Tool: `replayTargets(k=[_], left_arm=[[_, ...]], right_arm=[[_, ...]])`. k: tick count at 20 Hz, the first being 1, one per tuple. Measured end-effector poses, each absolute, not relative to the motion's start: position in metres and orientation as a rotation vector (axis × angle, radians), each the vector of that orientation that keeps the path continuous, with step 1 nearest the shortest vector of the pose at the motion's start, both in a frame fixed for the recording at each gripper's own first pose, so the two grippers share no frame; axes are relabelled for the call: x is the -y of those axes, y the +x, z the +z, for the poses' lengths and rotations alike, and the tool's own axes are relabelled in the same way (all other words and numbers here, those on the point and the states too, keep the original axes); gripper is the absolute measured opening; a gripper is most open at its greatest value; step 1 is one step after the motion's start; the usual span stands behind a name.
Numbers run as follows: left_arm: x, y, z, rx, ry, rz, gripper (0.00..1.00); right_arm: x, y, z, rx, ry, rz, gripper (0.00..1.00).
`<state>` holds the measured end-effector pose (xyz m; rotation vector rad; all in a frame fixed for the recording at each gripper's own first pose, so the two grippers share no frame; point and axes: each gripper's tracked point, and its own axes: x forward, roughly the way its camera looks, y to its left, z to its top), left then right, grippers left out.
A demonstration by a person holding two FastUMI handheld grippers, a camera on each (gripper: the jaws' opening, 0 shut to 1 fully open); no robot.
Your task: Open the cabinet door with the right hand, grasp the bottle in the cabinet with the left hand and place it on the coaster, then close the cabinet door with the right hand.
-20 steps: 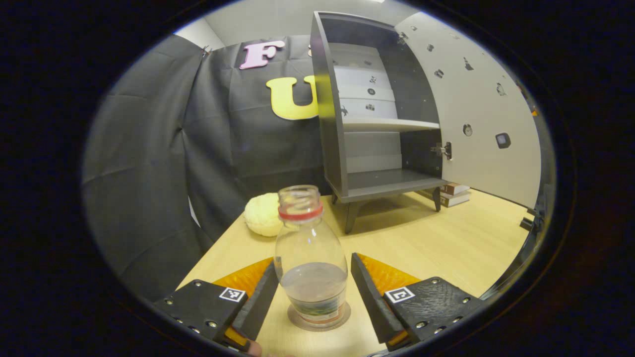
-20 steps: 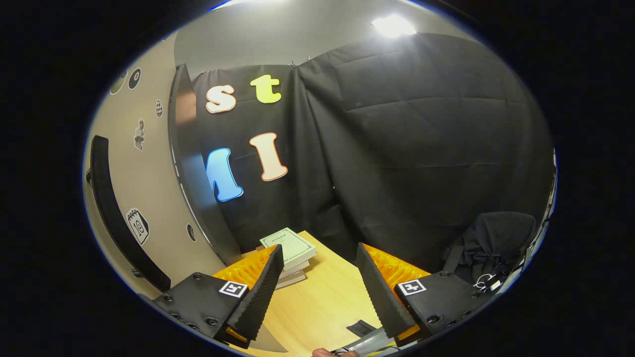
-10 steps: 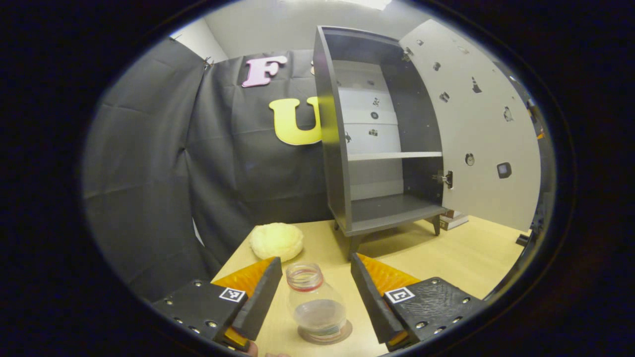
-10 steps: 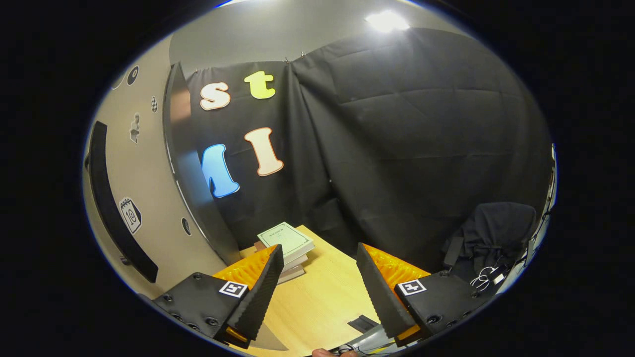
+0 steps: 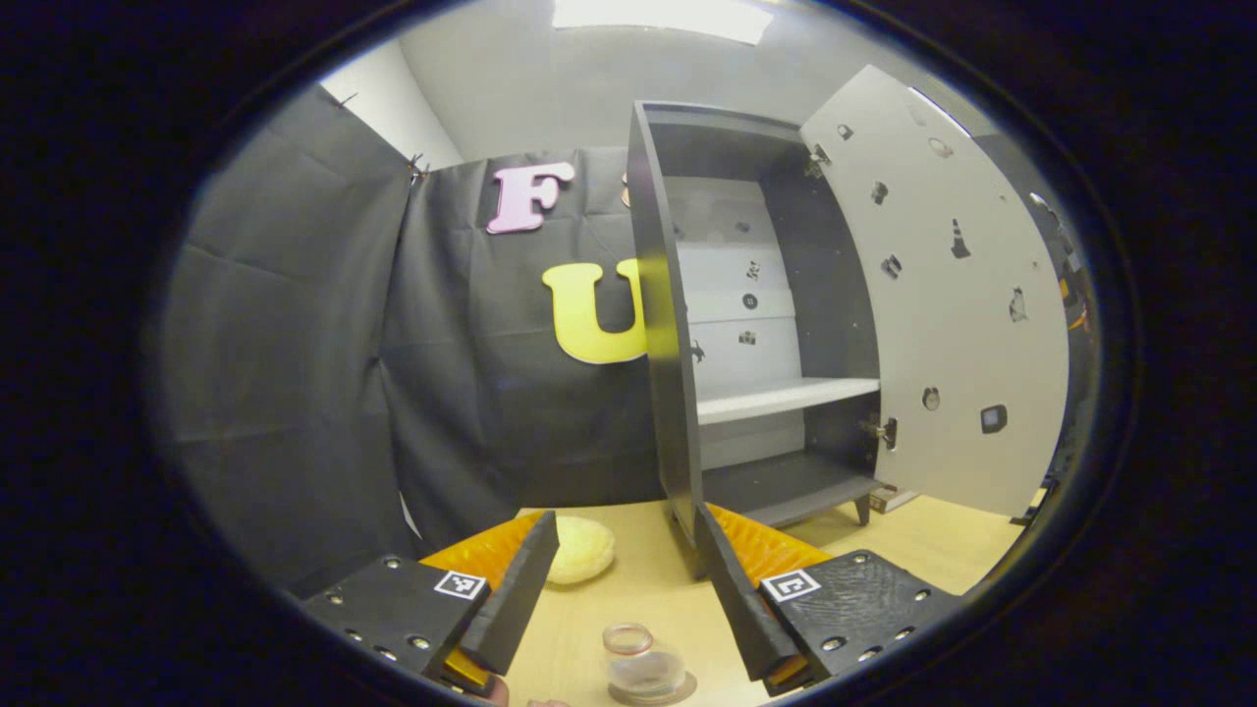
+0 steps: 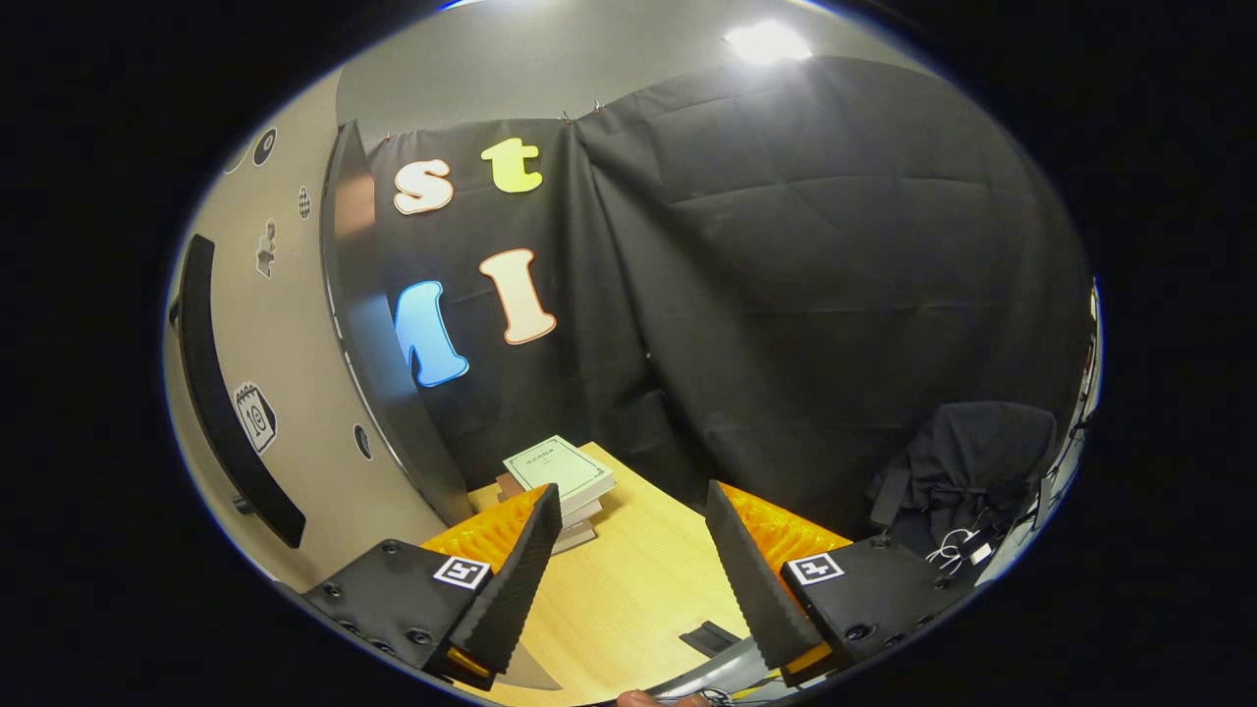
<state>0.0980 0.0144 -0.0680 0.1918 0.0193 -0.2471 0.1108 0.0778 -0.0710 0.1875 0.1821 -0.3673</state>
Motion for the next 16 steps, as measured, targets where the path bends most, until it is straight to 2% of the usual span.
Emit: replayTargets(k=[1,4,5,6,9,10,11,14,15,16], left_arm=[[-0.009,0.097,-0.059,-0.034,0.168,-0.25,0.83],[0.009,0.094,-0.03,-0.086,0.091,-0.241,0.86],[0.014,0.093,-0.015,-0.086,0.077,-0.227,0.85],[0.022,0.091,-0.002,-0.09,0.061,-0.219,0.84],[0.056,0.075,0.026,-0.103,-0.001,-0.213,0.83],[0.067,0.069,0.034,-0.106,-0.018,-0.214,0.83],[0.077,0.064,0.038,-0.108,-0.027,-0.216,0.83],[0.103,0.049,0.045,-0.126,-0.006,-0.197,0.83],[0.111,0.045,0.04,-0.15,0.013,-0.192,0.86],[0.119,0.042,0.038,-0.165,0.023,-0.188,0.83]], right_arm=[[-0.078,0.114,-0.066,-0.168,0.188,-0.358,0.94],[-0.081,0.127,-0.048,-0.143,0.222,-0.3,0.94],[-0.082,0.131,-0.037,-0.128,0.229,-0.272,0.87],[-0.082,0.134,-0.03,-0.119,0.227,-0.247,0.94],[-0.083,0.134,-0.008,-0.099,0.192,-0.176,0.94],[-0.084,0.133,-0.002,-0.092,0.177,-0.154,0.87],[-0.086,0.134,0.002,-0.089,0.169,-0.13,0.94],[-0.094,0.133,0.017,-0.059,0.144,-0.058,0.94],[-0.095,0.133,0.019,-0.048,0.127,-0.036,0.94],[-0.099,0.133,0.018,-0.05,0.108,-0.011,0.94]])
